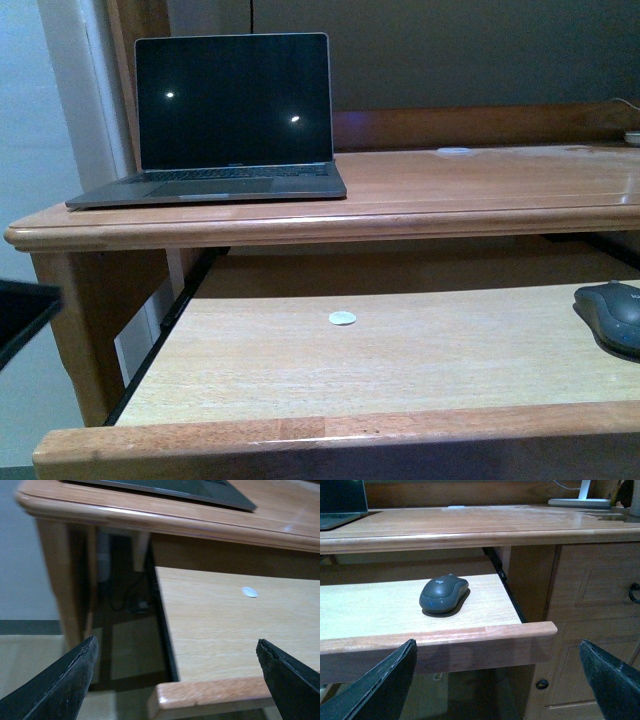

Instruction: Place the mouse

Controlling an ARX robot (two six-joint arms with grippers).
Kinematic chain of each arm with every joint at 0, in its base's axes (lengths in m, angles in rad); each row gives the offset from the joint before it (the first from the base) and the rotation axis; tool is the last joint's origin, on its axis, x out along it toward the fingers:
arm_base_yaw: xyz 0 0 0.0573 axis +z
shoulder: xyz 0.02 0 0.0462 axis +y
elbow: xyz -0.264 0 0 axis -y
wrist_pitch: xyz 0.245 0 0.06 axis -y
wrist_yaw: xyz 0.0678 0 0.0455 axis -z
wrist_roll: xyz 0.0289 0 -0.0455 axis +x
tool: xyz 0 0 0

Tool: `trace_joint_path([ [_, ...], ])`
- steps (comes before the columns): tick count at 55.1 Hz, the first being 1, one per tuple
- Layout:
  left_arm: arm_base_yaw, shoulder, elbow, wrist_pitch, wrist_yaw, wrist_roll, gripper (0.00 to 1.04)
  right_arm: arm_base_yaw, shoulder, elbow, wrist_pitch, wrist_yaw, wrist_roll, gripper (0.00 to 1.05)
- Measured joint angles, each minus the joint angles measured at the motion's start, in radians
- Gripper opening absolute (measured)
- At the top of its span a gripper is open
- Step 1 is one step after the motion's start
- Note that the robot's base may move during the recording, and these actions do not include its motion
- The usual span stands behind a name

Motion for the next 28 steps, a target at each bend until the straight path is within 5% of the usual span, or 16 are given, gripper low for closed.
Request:
trace_joint_path([
  [9, -0.075, -0.249, -0.106, -0.089, -0.212, 0.052, 0.94, 0.0, 0.0, 0.0, 0.0, 0.0, 0.0, 0.97],
  [16, -0.114, -0.513, -0.22, -0.107, -0.378, 0.143, 0.71, 0.0, 0.0, 0.0, 0.0, 0.0, 0.0, 0.97],
  [28, 0.024, -0.782, -0.293, -0.244, -0.219, 0.179, 0.29, 0.0, 0.0, 0.0, 0.0, 0.0, 0.0, 0.97],
])
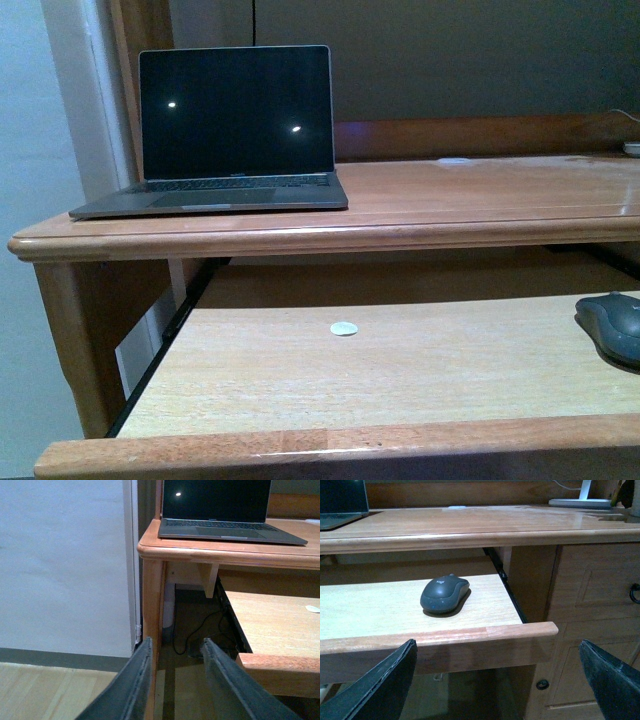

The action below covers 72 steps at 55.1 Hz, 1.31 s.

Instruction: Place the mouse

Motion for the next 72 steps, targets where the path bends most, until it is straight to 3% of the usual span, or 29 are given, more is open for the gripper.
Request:
trace_joint_path([
  [9, 0.072, -0.029, -0.024, -0.007, 0.065, 0.003, 0.02, -0.004, 0.004, 0.0, -0.003, -0.019, 0.01, 0.97],
  [12, 0.093, -0.037, -0.03, -0.009, 0.09, 0.005, 0.03, -0.026, 0.048, 0.007, 0.001, -0.133, 0.074, 0.97],
  [16, 0.188, -0.051, -0.035, -0.016, 0.214, 0.008, 0.03, -0.014, 0.155, 0.026, 0.083, -0.175, 0.148, 0.97],
  [21, 0.243, -0.059, -0.046, -0.016, 0.223, 0.008, 0.03, 0.028, 0.312, 0.065, 0.232, -0.141, 0.211, 0.97],
  [29, 0.249, -0.071, -0.057, -0.016, 0.237, 0.008, 0.03, 0.098, 0.602, 0.177, 0.491, -0.053, 0.239, 0.97],
  [36, 0.251, -0.106, -0.098, -0.015, 0.238, 0.008, 0.03, 0.177, 0.819, 0.279, 0.61, 0.008, 0.234, 0.97],
  [49, 0.251, -0.11, -0.099, -0.015, 0.238, 0.008, 0.03, 0.332, 1.134, 0.423, 0.585, 0.11, 0.158, 0.97],
  [63, 0.251, -0.11, -0.099, -0.015, 0.237, 0.008, 0.03, 0.37, 1.328, 0.568, 0.528, 0.266, 0.039, 0.97],
  [72, 0.251, -0.11, -0.099, -0.015, 0.238, 0.008, 0.25, 0.374, 1.401, 0.64, 0.437, 0.35, 0.001, 0.97],
])
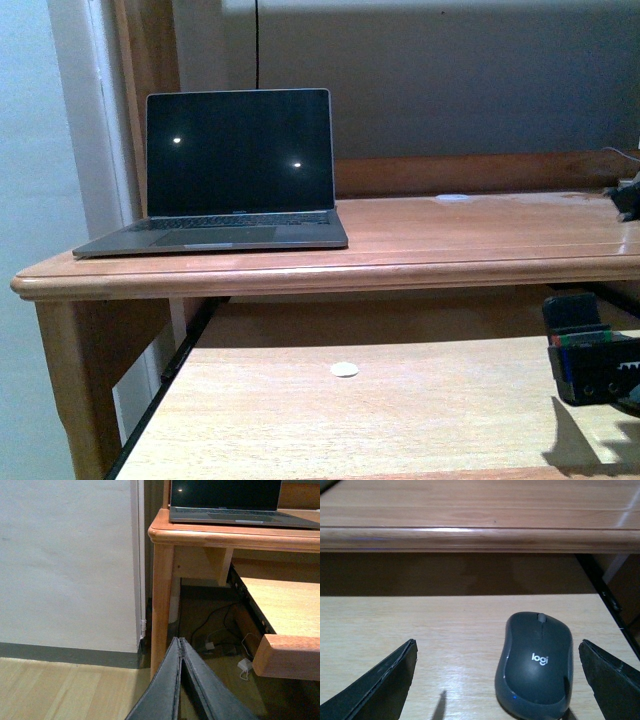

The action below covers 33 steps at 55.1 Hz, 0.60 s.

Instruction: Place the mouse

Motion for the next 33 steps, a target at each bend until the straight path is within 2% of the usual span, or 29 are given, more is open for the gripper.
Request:
trace_joint_path([
  [10, 0.0, 0.0, 0.0, 0.0, 0.0, 0.0, 0.49, 0.001, 0.067, 0.05, -0.085, 0.037, -0.004, 0.97],
  [23, 0.0, 0.0, 0.0, 0.0, 0.0, 0.001, 0.99, -0.003, 0.158, 0.155, -0.171, 0.078, 0.006, 0.97],
  [33, 0.0, 0.0, 0.0, 0.0, 0.0, 0.002, 0.97, -0.035, 0.223, 0.219, -0.233, 0.079, 0.063, 0.97],
])
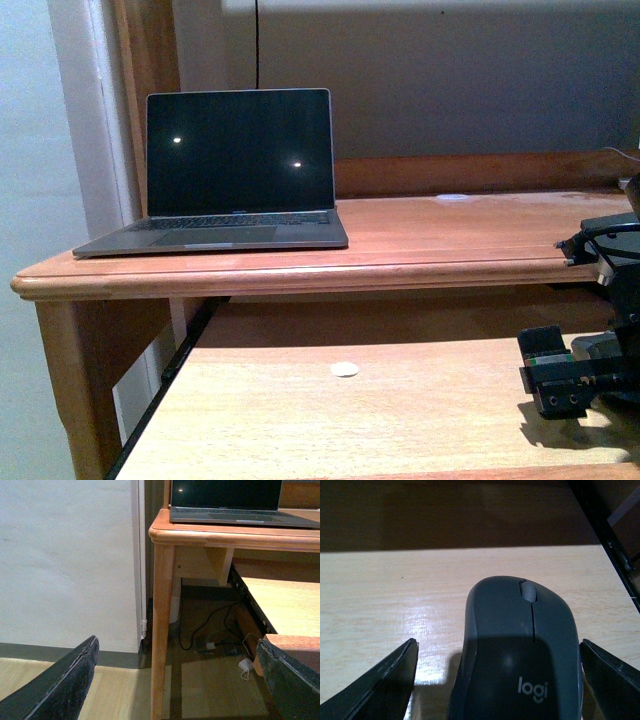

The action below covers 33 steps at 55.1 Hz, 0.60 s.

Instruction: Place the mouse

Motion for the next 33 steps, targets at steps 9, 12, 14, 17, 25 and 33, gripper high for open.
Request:
trace_joint_path([
  [9, 0.0, 0.0, 0.0, 0.0, 0.0, 0.0, 0.97, -0.018, 0.012, 0.019, -0.019, -0.017, 0.037, 0.97],
  [12, 0.0, 0.0, 0.0, 0.0, 0.0, 0.0, 0.97, -0.021, 0.012, 0.019, -0.02, -0.026, 0.048, 0.93],
  [14, 0.0, 0.0, 0.0, 0.0, 0.0, 0.0, 0.97, -0.024, 0.012, 0.019, -0.021, -0.035, 0.051, 0.88],
  [17, 0.0, 0.0, 0.0, 0.0, 0.0, 0.0, 0.97, -0.027, 0.012, 0.019, -0.021, -0.04, 0.056, 0.82],
  [25, 0.0, 0.0, 0.0, 0.0, 0.0, 0.0, 0.97, -0.04, 0.006, 0.018, -0.024, -0.059, 0.071, 0.61],
  [33, 0.0, 0.0, 0.0, 0.0, 0.0, 0.0, 0.97, -0.053, -0.047, -0.002, -0.025, -0.081, 0.071, 0.55],
])
